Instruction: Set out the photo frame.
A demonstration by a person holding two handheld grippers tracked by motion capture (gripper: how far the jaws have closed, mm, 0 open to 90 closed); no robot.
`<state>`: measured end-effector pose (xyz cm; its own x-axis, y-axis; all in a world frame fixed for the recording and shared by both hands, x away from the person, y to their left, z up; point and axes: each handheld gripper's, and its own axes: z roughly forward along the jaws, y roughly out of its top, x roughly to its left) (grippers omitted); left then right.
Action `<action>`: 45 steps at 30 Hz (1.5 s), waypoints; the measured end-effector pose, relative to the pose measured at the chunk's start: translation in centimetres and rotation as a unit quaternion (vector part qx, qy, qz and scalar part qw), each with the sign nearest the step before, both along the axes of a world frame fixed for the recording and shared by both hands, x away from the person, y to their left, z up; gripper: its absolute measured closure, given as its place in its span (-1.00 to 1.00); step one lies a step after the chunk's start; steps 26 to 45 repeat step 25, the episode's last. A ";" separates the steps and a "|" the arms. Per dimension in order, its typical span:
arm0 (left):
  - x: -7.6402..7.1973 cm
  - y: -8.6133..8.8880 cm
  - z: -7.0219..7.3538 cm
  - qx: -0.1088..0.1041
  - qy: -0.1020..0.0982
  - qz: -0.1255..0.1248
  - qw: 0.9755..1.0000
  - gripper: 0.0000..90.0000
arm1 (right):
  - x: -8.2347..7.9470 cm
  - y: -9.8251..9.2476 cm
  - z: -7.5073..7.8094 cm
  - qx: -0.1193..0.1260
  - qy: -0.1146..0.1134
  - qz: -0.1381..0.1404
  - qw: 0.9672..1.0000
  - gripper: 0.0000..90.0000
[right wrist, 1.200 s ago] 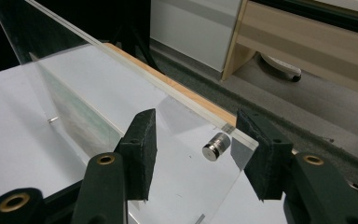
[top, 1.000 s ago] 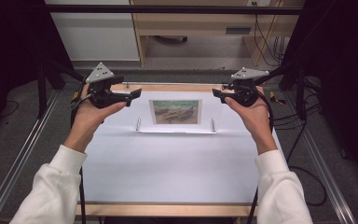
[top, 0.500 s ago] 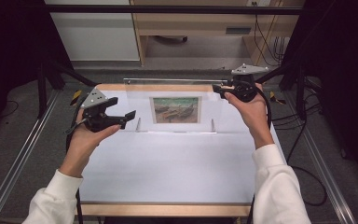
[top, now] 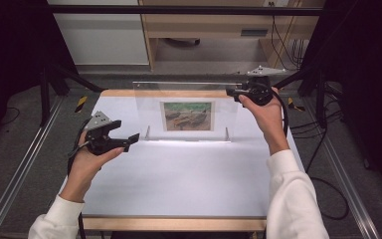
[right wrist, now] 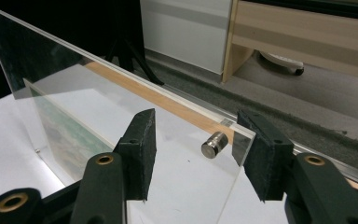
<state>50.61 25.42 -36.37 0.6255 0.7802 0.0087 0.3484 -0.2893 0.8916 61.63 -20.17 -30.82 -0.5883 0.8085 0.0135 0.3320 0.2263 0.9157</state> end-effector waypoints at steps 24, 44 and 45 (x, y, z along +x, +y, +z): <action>-4.1 2.0 -8.7 0.014 0.000 0.074 0.997 -0.86 | -15.2 -2.0 -13.2 -0.048 0.008 -0.116 0.992 -0.78; -4.3 2.1 -8.8 0.015 -0.007 0.077 0.997 -0.86 | -15.7 -2.1 -14.0 -0.044 0.010 -0.121 0.992 -0.78; -4.3 2.1 -8.8 0.015 -0.007 0.077 0.997 -0.86 | -15.7 -2.1 -14.0 -0.044 0.010 -0.121 0.992 -0.78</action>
